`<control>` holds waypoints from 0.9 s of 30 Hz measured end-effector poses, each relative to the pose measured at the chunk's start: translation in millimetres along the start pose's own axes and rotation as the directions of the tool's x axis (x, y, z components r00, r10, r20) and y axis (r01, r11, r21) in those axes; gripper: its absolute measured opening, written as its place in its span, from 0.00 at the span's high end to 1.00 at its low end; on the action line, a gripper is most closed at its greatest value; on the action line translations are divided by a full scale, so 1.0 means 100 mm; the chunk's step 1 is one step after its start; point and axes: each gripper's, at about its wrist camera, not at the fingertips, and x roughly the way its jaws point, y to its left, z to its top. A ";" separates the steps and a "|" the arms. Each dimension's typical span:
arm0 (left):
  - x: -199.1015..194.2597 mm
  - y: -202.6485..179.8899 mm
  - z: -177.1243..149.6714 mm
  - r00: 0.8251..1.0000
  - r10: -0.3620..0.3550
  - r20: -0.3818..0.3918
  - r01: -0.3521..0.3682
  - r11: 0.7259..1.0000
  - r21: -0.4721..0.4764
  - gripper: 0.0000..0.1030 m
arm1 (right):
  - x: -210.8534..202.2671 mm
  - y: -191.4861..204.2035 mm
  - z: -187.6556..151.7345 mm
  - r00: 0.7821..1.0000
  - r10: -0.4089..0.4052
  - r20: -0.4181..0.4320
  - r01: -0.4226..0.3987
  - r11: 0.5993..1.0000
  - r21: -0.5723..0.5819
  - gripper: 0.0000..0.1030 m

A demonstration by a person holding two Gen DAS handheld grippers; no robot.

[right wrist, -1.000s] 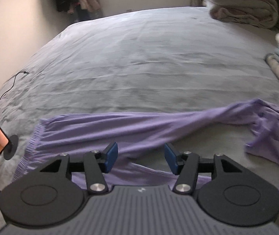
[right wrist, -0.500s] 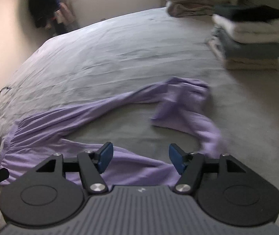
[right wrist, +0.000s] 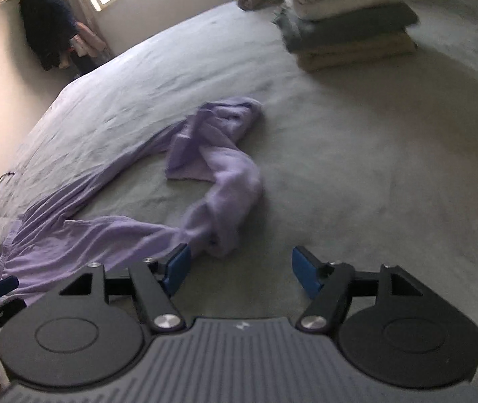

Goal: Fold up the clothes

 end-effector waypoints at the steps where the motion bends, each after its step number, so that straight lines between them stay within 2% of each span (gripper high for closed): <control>1: 0.03 -0.05 -0.01 1.000 -0.014 -0.010 0.014 1.000 0.019 0.09 | 0.00 -0.06 -0.01 1.000 -0.002 -0.007 0.002 1.000 0.015 0.32; 6: 0.20 -0.30 -0.04 0.996 -0.072 -0.058 0.078 0.993 0.093 0.22 | -0.08 -0.22 -0.02 1.000 0.022 0.020 -0.023 0.999 0.044 0.32; 9: 0.29 -0.40 -0.05 0.995 -0.075 -0.070 0.083 0.989 0.124 0.33 | -0.09 -0.24 -0.02 0.999 0.017 0.047 -0.019 0.999 0.035 0.38; 10: 0.33 -0.43 -0.05 0.994 -0.076 -0.074 0.085 0.987 0.133 0.36 | -0.08 -0.24 -0.02 0.998 0.027 0.050 -0.029 0.999 0.036 0.44; 14: 0.43 -0.51 -0.04 0.994 -0.080 -0.077 0.090 0.987 0.137 0.41 | -0.04 -0.19 0.01 0.995 0.086 0.057 -0.087 0.996 0.029 0.49; 16: 0.49 -0.55 -0.04 0.993 -0.075 -0.091 0.088 0.985 0.150 0.51 | 0.00 -0.12 0.03 0.992 0.111 0.052 -0.112 0.994 0.019 0.53; 17: 0.53 -0.57 -0.05 0.992 -0.072 -0.106 0.088 0.983 0.162 0.53 | 0.02 -0.08 0.03 0.993 0.108 0.049 -0.108 0.994 0.001 0.55; 20: 0.59 -0.64 -0.09 0.994 -0.031 -0.106 0.052 0.978 0.203 0.65 | 0.10 0.06 0.04 0.995 0.084 0.046 -0.081 0.995 -0.062 0.75; 21: 0.59 -0.64 -0.08 0.995 -0.022 -0.102 0.042 0.977 0.207 0.74 | 0.12 0.10 0.04 0.997 0.065 0.048 -0.061 0.994 -0.086 0.88; 22: 0.59 -0.64 -0.07 0.995 -0.013 -0.097 0.033 0.977 0.210 0.87 | 0.14 0.12 0.05 0.998 0.038 0.053 -0.032 0.994 -0.104 0.96; 24: 0.57 -0.62 -0.05 0.996 -0.007 -0.088 0.025 0.980 0.197 0.98 | 0.15 0.15 0.06 0.997 -0.020 0.069 0.029 0.990 -0.134 0.96; 27: 0.48 -0.53 0.00 0.998 -0.009 -0.058 0.017 0.989 0.148 0.99 | 0.09 0.09 0.12 0.993 -0.045 0.110 0.058 0.991 -0.117 0.97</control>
